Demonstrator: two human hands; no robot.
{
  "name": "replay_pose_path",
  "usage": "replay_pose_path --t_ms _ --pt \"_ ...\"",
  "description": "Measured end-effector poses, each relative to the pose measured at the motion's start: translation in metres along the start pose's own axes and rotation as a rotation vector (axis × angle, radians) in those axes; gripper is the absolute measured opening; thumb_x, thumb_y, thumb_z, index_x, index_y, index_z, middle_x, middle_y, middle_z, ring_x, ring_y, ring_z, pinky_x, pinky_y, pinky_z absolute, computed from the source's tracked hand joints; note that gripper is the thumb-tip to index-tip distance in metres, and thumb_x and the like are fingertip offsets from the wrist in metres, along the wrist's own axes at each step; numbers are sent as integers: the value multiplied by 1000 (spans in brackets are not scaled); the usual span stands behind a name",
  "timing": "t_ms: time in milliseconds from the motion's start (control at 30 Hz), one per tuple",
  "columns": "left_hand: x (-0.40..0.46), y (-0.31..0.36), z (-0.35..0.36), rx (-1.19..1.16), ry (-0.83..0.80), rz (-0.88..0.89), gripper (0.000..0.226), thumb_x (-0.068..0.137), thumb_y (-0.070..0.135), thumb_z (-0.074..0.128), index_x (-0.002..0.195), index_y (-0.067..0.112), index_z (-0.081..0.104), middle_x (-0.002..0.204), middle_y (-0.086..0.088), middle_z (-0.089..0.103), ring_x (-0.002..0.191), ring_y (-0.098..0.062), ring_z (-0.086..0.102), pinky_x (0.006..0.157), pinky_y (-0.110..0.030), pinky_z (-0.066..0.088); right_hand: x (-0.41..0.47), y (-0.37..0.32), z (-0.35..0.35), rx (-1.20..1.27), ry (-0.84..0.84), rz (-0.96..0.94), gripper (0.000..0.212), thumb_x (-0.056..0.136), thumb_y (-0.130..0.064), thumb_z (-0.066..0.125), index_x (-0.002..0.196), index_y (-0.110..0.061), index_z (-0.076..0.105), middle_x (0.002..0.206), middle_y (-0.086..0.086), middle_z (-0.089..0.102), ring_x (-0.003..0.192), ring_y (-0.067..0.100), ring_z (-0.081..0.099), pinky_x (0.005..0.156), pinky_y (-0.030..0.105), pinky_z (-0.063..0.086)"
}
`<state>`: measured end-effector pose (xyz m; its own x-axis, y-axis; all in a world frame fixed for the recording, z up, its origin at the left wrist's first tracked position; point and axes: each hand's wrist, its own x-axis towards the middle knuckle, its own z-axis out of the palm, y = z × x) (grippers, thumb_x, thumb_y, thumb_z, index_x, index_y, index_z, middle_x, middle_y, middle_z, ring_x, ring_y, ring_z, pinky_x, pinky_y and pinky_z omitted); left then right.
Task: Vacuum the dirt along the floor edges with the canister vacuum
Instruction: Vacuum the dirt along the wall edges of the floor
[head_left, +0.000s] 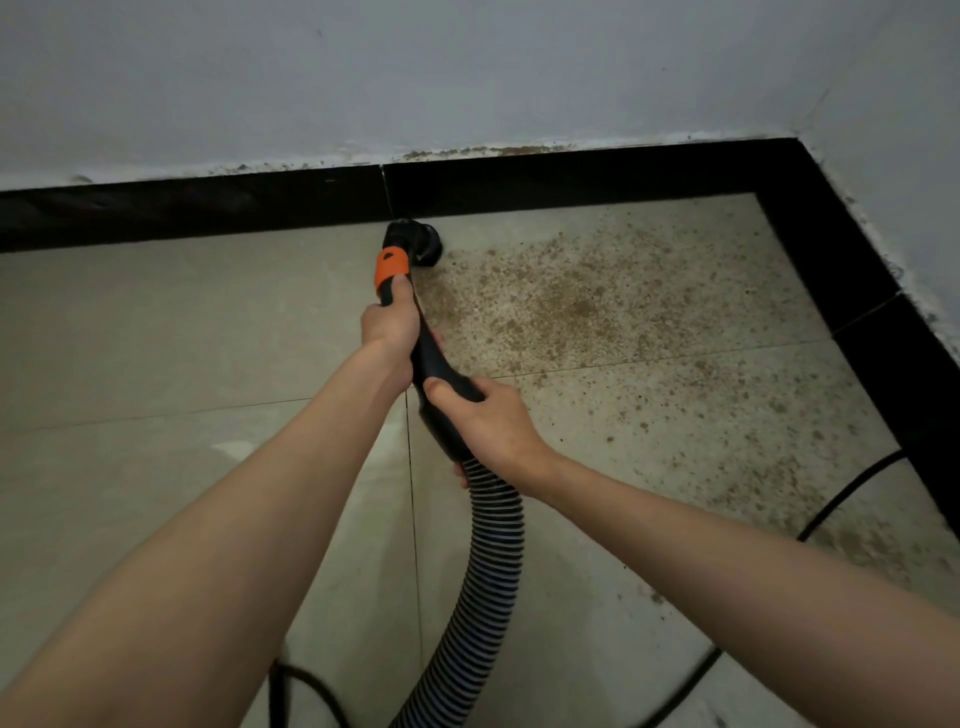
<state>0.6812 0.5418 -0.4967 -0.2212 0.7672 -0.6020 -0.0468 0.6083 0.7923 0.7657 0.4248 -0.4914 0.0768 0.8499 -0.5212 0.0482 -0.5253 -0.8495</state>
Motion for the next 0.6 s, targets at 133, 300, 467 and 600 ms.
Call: replay_pose_path --t_ms 133,300,467,600 --pt "-12 5 10 16 -31 -25 48 97 47 43 118 4 49 80 -7 57 60 -20 57 51 -25 51 -9 -8 -13 -10 11 17 32 86 -46 66 83 -15 58 62 6 59 39 19 56 41 30 50" --pt "-21 3 33 33 -74 -32 45 98 47 41 119 8 47 80 -5 59 59 -17 59 44 -21 46 -12 -11 -40 -49 32 43 32 88 -45 65 87 -14 59 70 10 61 40 19 56 42 30 51" --pt "-32 4 61 44 -114 -31 41 97 48 43 111 9 46 73 -5 57 45 -14 57 34 -17 42 -10 -6 -67 2 56 36 33 90 -43 64 91 -11 61 68 12 62 42 23 58 42 30 51" --pt "-42 -6 91 103 -236 -40 37 97 48 44 103 11 45 78 -8 59 59 -21 63 51 -28 53 -15 13 -89 50 144 35 32 92 -42 63 92 -10 63 67 13 62 42 24 58 41 28 48"
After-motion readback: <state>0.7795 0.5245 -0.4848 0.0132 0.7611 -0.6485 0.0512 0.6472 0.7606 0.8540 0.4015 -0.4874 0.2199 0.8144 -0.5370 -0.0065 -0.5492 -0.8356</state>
